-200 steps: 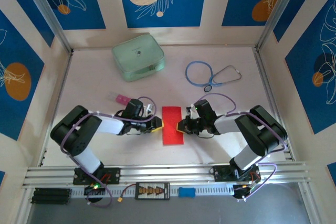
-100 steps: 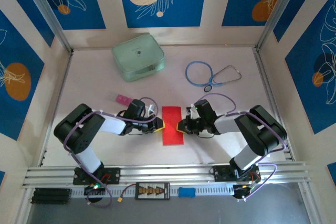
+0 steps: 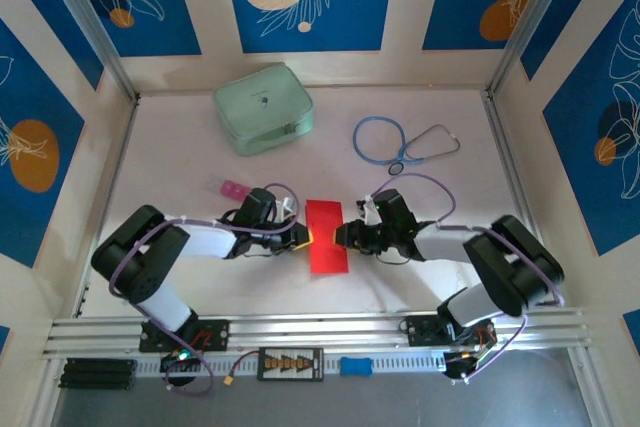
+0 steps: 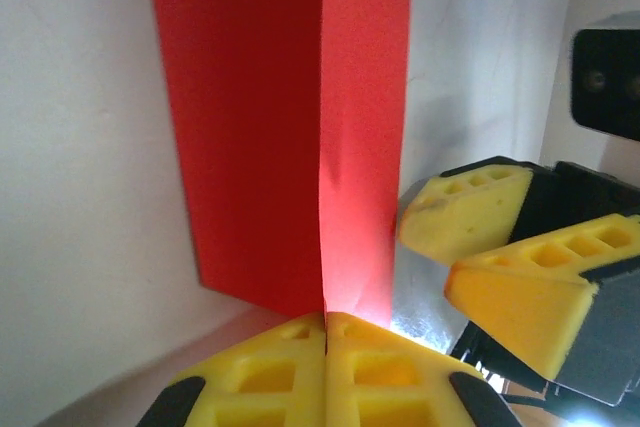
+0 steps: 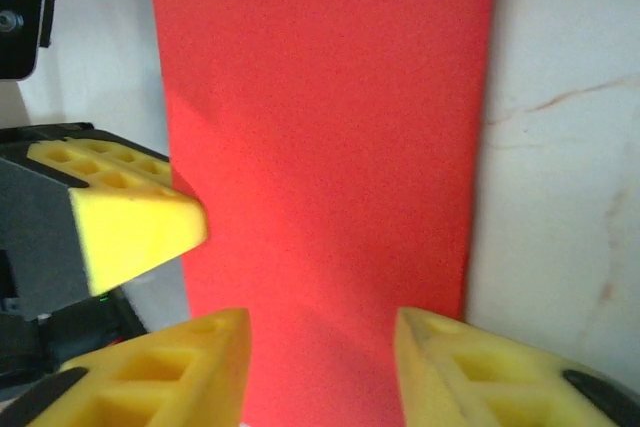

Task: Fold a paper plane with a square sheet of paper (pick it up from the middle)
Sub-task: Third fold the triangle at the center of the table.

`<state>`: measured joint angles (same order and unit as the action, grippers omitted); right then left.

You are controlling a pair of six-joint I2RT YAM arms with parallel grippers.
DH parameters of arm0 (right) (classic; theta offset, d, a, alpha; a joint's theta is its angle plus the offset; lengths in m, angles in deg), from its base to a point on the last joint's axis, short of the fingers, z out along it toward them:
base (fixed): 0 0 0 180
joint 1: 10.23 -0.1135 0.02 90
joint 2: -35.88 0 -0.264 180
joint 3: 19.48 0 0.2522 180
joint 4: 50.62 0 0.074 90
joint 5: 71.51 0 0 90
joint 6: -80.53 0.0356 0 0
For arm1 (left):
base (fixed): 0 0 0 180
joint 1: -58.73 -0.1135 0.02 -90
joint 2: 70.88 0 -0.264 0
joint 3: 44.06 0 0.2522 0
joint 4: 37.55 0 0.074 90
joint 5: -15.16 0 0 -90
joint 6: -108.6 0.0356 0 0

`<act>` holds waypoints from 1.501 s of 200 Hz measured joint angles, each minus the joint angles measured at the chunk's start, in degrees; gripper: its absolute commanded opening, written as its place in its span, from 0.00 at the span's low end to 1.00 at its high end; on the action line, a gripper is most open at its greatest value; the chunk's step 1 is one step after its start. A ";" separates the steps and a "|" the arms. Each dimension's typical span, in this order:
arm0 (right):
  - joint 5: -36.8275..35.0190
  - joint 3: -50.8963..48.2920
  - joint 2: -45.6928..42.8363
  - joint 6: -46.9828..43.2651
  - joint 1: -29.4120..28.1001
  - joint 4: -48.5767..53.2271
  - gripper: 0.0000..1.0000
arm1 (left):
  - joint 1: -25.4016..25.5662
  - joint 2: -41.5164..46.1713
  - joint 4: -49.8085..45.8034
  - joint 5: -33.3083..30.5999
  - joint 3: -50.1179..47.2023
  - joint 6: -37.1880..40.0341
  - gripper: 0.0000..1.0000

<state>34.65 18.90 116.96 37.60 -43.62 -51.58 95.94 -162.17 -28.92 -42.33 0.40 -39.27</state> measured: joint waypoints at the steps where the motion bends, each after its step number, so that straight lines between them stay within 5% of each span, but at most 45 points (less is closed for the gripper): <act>1: -0.42 0.00 -0.52 -0.24 -0.24 0.28 0.50 | 0.00 0.09 -0.11 0.02 0.02 0.00 0.00; 58: -27.52 -0.22 -16.41 -22.60 -20.98 5.11 0.55 | -0.31 1.33 -5.38 -0.13 2.64 -0.70 0.00; 135: -49.57 -2.16 -6.82 -48.52 -40.39 -4.37 0.56 | -0.83 1.33 -5.42 0.31 2.64 -2.10 0.00; 214: -63.93 -1.14 4.48 -58.10 -46.49 -11.19 0.55 | -0.87 1.33 -5.29 0.50 2.64 -2.29 0.00; 300: -69.11 -0.33 6.05 -58.47 -47.47 -12.68 0.41 | -0.87 1.33 -5.25 0.63 2.64 -2.29 0.01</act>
<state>-34.46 18.58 123.02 -20.87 -91.09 -64.26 95.07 -160.83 -34.17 -41.70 3.05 -41.56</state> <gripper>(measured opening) 0.419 0.065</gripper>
